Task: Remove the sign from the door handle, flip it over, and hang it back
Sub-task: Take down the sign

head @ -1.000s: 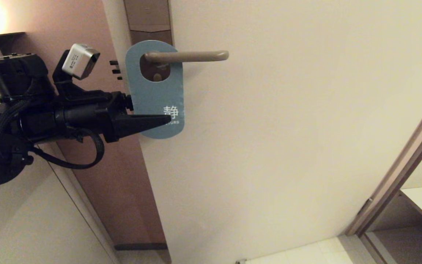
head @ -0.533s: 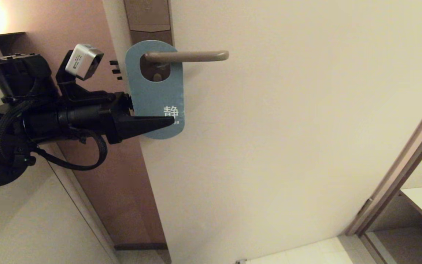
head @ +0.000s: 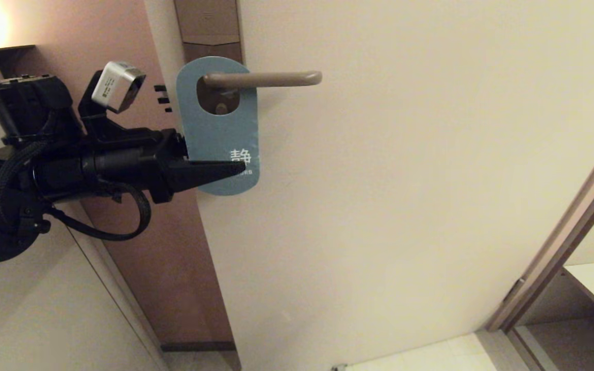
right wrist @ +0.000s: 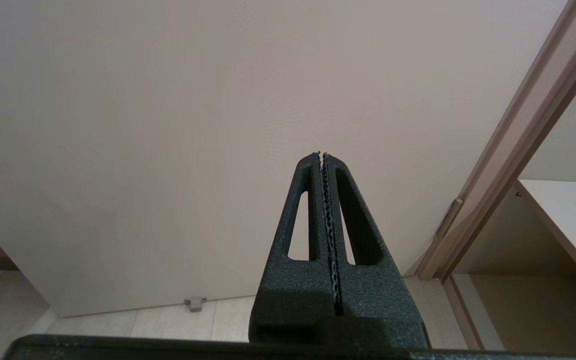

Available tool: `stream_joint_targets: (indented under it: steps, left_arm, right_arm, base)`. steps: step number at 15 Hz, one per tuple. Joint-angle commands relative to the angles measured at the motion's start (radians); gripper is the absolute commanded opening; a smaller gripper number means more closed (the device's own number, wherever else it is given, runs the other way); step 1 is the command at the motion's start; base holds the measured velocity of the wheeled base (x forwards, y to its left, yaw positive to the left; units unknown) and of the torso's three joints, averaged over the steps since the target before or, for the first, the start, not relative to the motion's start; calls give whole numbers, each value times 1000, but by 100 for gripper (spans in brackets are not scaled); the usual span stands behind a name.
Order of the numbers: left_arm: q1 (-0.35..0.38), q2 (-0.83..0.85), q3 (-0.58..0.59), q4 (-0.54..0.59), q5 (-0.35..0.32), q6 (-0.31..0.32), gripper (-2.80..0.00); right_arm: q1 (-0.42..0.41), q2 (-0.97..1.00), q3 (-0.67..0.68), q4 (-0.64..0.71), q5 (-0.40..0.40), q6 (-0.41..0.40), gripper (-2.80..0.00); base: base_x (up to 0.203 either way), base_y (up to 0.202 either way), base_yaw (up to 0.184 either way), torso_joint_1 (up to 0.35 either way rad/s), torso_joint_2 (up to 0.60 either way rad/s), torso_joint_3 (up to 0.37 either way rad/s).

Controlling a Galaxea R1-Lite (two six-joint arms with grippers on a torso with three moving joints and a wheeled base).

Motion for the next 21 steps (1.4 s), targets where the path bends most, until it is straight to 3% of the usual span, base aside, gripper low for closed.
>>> stream_joint_targets:
  steps: [1, 13, 21]
  left_arm:
    - [-1, -5, 0, -4, -7, -4, -280]
    - [-2, -51, 3, -2, 8, -3, -280]
    - [-4, -119, 59, 8, 117, 4, -280]
  right_arm:
    - [0, 1, 0, 0, 0, -1, -280]
    - [0, 1, 0, 0, 1, -1, -280]
    - [0, 1, 0, 0, 1, -1, -280]
  base:
    - [0, 0, 0, 0, 0, 0]
    - [0, 0, 0, 0, 0, 0]
    - [0, 0, 0, 0, 0, 0]
